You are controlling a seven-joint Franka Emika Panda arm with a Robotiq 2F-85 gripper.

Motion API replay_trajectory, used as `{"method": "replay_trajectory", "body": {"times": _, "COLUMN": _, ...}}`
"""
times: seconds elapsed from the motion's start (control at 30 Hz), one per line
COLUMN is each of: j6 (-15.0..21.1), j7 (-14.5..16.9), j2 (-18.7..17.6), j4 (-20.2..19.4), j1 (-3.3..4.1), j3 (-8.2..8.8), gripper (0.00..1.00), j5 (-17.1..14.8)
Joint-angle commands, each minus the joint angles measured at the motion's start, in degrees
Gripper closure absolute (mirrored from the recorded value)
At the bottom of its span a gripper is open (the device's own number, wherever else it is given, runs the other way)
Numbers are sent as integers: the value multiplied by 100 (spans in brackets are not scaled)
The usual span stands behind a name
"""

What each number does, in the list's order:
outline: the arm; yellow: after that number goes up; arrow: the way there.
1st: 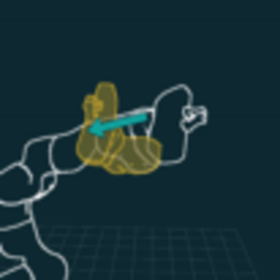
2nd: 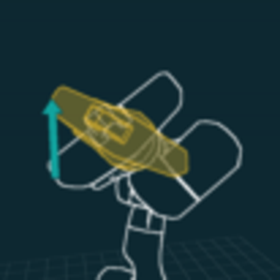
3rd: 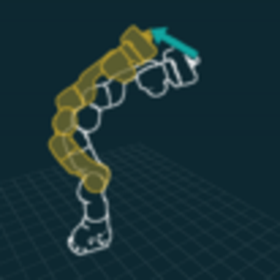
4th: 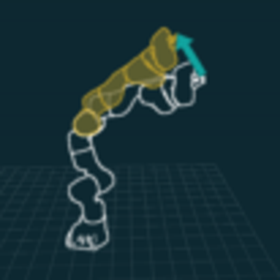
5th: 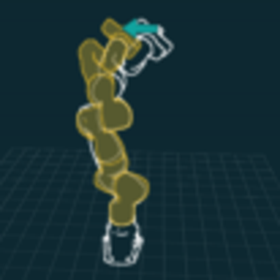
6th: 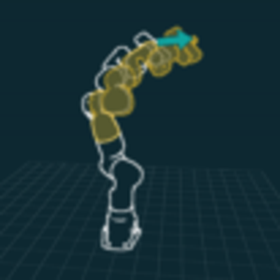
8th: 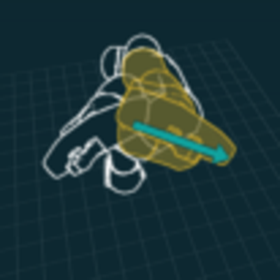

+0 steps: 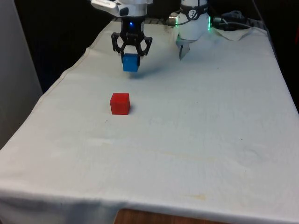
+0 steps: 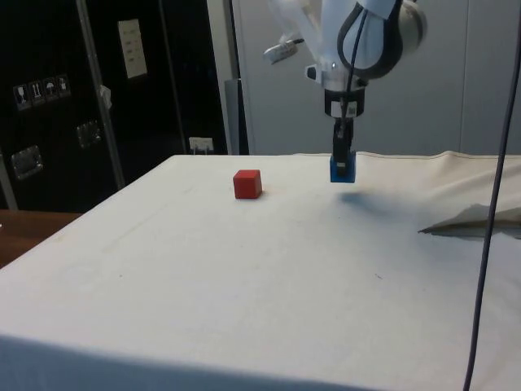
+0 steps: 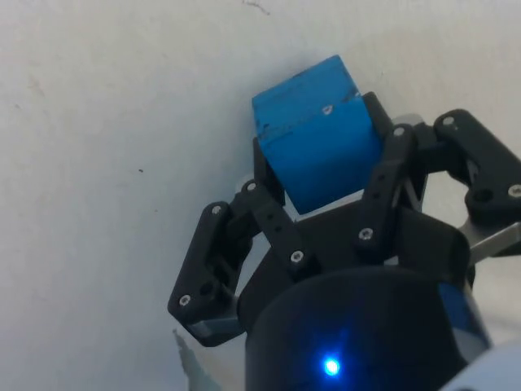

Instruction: Stack the two cubes.

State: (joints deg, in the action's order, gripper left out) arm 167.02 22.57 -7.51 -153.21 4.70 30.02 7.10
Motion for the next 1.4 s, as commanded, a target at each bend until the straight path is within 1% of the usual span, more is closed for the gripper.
{"method": "replay_trajectory", "body": {"times": 0.0, "j6": -120, "j7": -86, "j2": -17, "j4": 103, "j1": 40, "j3": 52, "gripper": 96, "j5": 115}}
{"method": "replay_trajectory", "body": {"times": 0.03, "j6": -166, "j7": -92, "j2": 17, "j4": 120, "j1": 40, "j3": 46, "gripper": 96, "j5": 115}}
{"method": "replay_trajectory", "body": {"times": 0.07, "j6": -166, "j7": 0, "j2": 103, "j4": 69, "j1": 11, "j3": -6, "gripper": 96, "j5": 6}}
{"method": "replay_trajectory", "body": {"times": 0.1, "j6": -258, "j7": -92, "j2": 74, "j4": 172, "j1": 40, "j3": 34, "gripper": 96, "j5": 115}}
{"method": "replay_trajectory", "body": {"times": 0.13, "j6": -309, "j7": -92, "j2": 103, "j4": 201, "j1": 46, "j3": 29, "gripper": 96, "j5": 109}}
{"method": "replay_trajectory", "body": {"times": 0.33, "j6": -590, "j7": -103, "j2": 223, "j4": 395, "j1": 57, "j3": -17, "gripper": 96, "j5": 74}}
{"method": "replay_trajectory", "body": {"times": 0.37, "j6": -527, "j7": -23, "j2": 246, "j4": 344, "j1": 40, "j3": -40, "gripper": 96, "j5": 6}}
{"method": "replay_trajectory", "body": {"times": 0.4, "j6": -642, "j7": -103, "j2": 246, "j4": 435, "j1": 63, "j3": -23, "gripper": 96, "j5": 69}}
{"method": "replay_trajectory", "body": {"times": 0.43, "j6": -733, "j7": -109, "j2": 275, "j4": 504, "j1": 69, "j3": -40, "gripper": 96, "j5": 57}}
{"method": "replay_trajectory", "body": {"times": 0.6, "j6": -985, "j7": -160, "j2": 332, "j4": 722, "j1": 74, "j3": -97, "gripper": 96, "j5": 29}}
{"method": "replay_trajectory", "body": {"times": 0.63, "j6": -1020, "j7": -178, "j2": 338, "j4": 751, "j1": 80, "j3": -109, "gripper": 96, "j5": 23}}
{"method": "replay_trajectory", "body": {"times": 0.67, "j6": -974, "j7": -126, "j2": 332, "j4": 739, "j1": 63, "j3": -115, "gripper": 96, "j5": 0}}
{"method": "replay_trajectory", "body": {"times": 0.7, "j6": -1049, "j7": -189, "j2": 344, "j4": 773, "j1": 80, "j3": -115, "gripper": 96, "j5": 23}}
{"method": "replay_trajectory", "body": {"times": 0.93, "j6": -1301, "j7": -309, "j2": 401, "j4": 1003, "j1": 80, "j3": -183, "gripper": 96, "j5": -6}}
{"method": "replay_trajectory", "body": {"times": 0.97, "j6": -1232, "j7": -275, "j2": 395, "j4": 980, "j1": 69, "j3": -183, "gripper": 96, "j5": 0}}
{"method": "replay_trajectory", "body": {"times": 1.0, "j6": -1335, "j7": -327, "j2": 407, "j4": 1037, "j1": 86, "j3": -195, "gripper": 96, "j5": -6}}
{"method": "replay_trajectory", "body": {"times": 1.2, "j6": -1564, "j7": -453, "j2": 430, "j4": 1278, "j1": 86, "j3": -286, "gripper": 96, "j5": 6}}
{"method": "replay_trajectory", "body": {"times": 1.23, "j6": -1484, "j7": -407, "j2": 407, "j4": 1243, "j1": 69, "j3": -281, "gripper": 96, "j5": -6}}
{"method": "replay_trajectory", "body": {"times": 1.27, "j6": -1604, "j7": -464, "j2": 435, "j4": 1318, "j1": 86, "j3": -304, "gripper": 96, "j5": 6}}
{"method": "replay_trajectory", "body": {"times": 1.33, "j6": -1696, "j7": -493, "j2": 435, "j4": 1427, "j1": 92, "j3": -355, "gripper": 96, "j5": 0}}
{"method": "replay_trajectory", "body": {"times": 1.37, "j6": -1696, "j7": -493, "j2": 435, "j4": 1427, "j1": 92, "j3": -355, "gripper": 96, "j5": 0}}
